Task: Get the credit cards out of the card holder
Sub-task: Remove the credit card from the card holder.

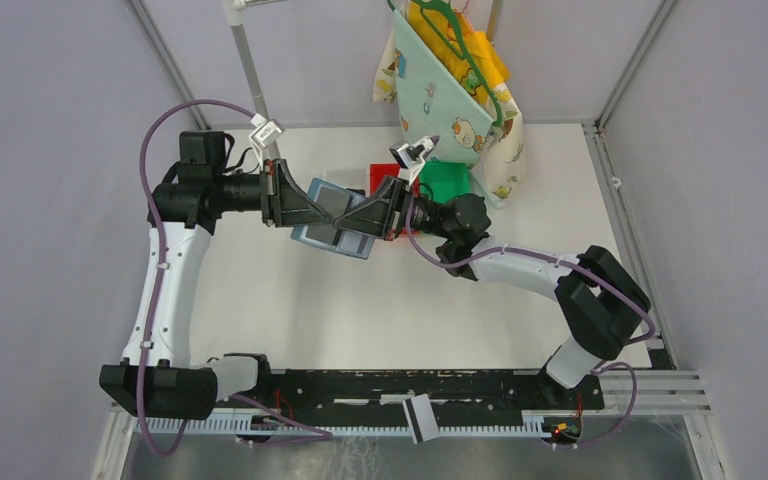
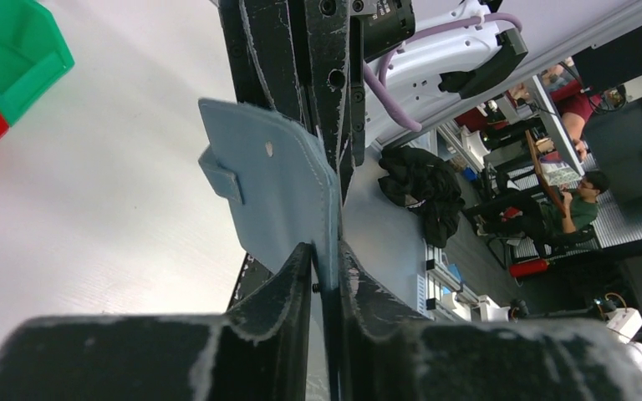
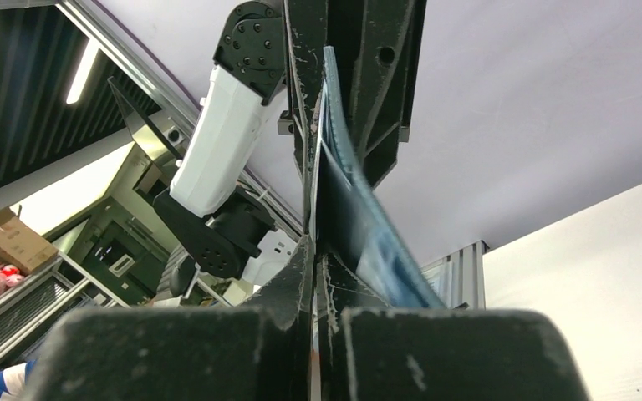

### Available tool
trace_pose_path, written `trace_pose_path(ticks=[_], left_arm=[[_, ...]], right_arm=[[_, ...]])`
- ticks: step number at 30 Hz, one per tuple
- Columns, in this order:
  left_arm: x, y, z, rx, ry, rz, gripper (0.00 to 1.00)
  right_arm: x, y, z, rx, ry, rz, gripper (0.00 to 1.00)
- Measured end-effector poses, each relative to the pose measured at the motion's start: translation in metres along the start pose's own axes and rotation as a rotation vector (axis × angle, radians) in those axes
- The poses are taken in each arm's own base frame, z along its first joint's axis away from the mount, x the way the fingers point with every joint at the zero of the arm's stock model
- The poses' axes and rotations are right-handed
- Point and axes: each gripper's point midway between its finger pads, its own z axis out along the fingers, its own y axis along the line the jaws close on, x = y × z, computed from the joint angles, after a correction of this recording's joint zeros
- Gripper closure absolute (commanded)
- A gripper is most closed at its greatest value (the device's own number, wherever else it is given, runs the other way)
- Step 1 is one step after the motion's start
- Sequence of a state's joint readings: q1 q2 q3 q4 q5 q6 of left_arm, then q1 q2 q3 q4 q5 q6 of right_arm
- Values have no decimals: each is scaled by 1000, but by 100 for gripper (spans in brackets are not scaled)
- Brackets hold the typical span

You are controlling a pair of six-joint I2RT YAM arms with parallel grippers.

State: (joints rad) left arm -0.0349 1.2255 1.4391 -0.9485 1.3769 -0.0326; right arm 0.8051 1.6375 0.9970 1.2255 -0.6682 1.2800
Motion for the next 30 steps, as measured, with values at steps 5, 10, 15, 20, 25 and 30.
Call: trace_pose_path(ticks=[5,10,15,20,25,30], left_arm=[[-3,-1,-4,6,-14,-1,75],[-3,-5,-4,30,-14,-4,89],[-5,-5,-10,28,-32,-18,95],[-10,-1,-16,3,-54,-9,98],[-13,7,-18,-54,-61,13,98],[-19,27,-26,-221,-70,129,98]], right_arm=[[0,4,-2,-21,-7,-2,100],[3,5,-5,-27,-9,3,100],[4,5,-7,-33,-12,5,100],[8,2,-12,-25,-15,11,100],[5,-4,-18,-6,-12,13,100],[-10,-24,-57,125,-16,-2,100]])
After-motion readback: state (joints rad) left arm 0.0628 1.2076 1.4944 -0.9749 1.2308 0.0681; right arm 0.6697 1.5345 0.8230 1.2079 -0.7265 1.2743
